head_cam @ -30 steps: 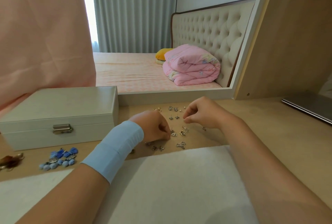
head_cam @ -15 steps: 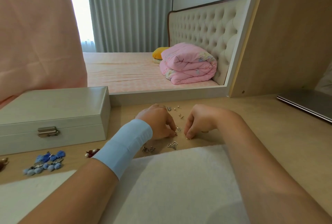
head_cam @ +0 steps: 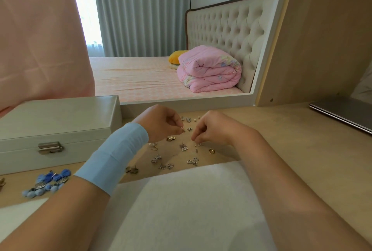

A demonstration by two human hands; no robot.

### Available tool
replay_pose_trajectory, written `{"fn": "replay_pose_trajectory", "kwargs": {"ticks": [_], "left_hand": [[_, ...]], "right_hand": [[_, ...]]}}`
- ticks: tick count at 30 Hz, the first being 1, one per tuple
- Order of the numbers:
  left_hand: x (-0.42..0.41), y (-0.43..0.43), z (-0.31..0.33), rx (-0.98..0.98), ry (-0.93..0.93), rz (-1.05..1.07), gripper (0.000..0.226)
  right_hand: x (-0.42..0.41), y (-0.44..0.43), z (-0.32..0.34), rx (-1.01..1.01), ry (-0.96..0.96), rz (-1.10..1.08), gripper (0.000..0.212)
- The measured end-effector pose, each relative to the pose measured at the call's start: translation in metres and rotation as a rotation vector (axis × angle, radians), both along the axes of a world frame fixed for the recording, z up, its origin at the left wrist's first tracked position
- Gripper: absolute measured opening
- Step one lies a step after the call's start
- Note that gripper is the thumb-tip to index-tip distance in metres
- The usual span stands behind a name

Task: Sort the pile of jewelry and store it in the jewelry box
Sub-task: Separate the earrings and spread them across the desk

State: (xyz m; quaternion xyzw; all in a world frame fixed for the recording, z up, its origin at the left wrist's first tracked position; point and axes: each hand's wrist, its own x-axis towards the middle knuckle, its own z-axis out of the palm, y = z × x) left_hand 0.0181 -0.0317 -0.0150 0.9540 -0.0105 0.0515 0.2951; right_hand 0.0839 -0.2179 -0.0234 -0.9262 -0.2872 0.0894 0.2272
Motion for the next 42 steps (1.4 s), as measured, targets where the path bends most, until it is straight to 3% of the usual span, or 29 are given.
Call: {"fn": "replay_pose_trajectory", "kwargs": {"ticks": [10, 22, 34, 42], "left_hand": [[-0.003, 0.002, -0.008, -0.033, 0.050, -0.028, 0.009], [-0.002, 0.017, -0.004, -0.117, 0.033, 0.038, 0.012], [-0.003, 0.020, -0.004, -0.096, 0.010, 0.065, 0.011], [-0.004, 0.018, -0.004, -0.258, 0.048, -0.004, 0.009]], "right_hand": [[-0.013, 0.001, 0.003, -0.091, -0.014, 0.008, 0.013], [-0.016, 0.009, 0.005, -0.047, -0.051, 0.048, 0.012], [-0.032, 0.024, 0.005, 0.030, 0.106, 0.103, 0.009], [-0.030, 0.018, 0.017, 0.046, 0.119, 0.107, 0.015]]}}
